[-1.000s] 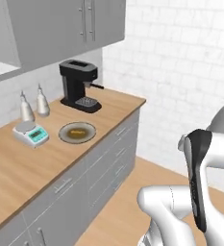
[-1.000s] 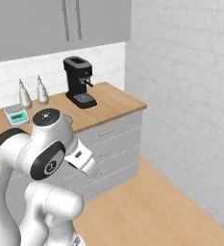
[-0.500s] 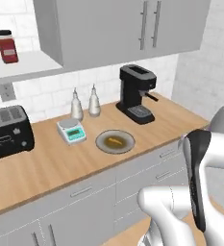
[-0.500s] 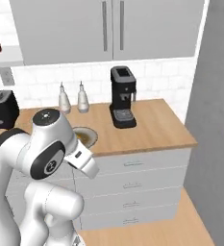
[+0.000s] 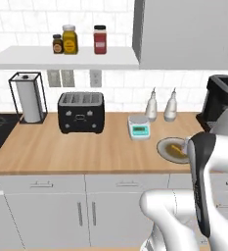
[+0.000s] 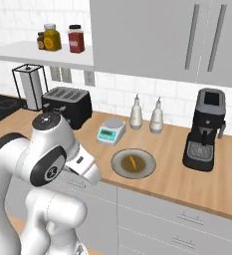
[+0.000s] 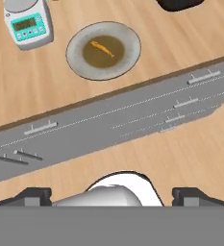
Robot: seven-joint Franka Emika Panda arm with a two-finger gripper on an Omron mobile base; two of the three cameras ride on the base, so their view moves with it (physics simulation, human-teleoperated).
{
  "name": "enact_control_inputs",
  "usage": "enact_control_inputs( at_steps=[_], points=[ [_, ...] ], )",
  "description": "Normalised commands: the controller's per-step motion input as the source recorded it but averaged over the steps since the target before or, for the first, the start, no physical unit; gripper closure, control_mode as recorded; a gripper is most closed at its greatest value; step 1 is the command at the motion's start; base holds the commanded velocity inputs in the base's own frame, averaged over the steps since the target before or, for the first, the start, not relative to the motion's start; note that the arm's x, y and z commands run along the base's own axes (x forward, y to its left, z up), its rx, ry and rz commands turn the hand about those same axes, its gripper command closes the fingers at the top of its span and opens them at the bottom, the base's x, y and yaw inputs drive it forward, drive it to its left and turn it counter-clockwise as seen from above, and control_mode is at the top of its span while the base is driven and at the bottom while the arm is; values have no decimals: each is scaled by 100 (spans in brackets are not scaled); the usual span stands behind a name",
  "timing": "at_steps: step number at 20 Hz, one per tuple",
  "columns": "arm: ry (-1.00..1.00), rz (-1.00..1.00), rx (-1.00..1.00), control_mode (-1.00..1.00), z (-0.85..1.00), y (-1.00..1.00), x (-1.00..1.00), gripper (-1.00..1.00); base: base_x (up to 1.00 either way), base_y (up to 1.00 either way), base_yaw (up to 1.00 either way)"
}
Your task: Pick up the knife from the drawer and place it on the cutting board. Then place the meat from the plate to the cutting board.
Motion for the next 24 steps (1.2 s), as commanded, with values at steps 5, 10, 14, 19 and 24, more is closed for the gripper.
enact_control_inputs(
  at_steps=[5,10,14,19,24],
  points=[
    [0,27,0,-100,-9,-44,80,-100,20,-10,8],
    [1,25,-4,-100,-68,-35,91,-100,0,0,0],
    [0,18,-13,-100,-100,0,99,-100,0,0,0],
    [16,12,-4,-100,-73,-20,100,-100,0,0,0],
    [29,2,0,-100,-20,-38,97,-100,0,0,0]
  ],
)
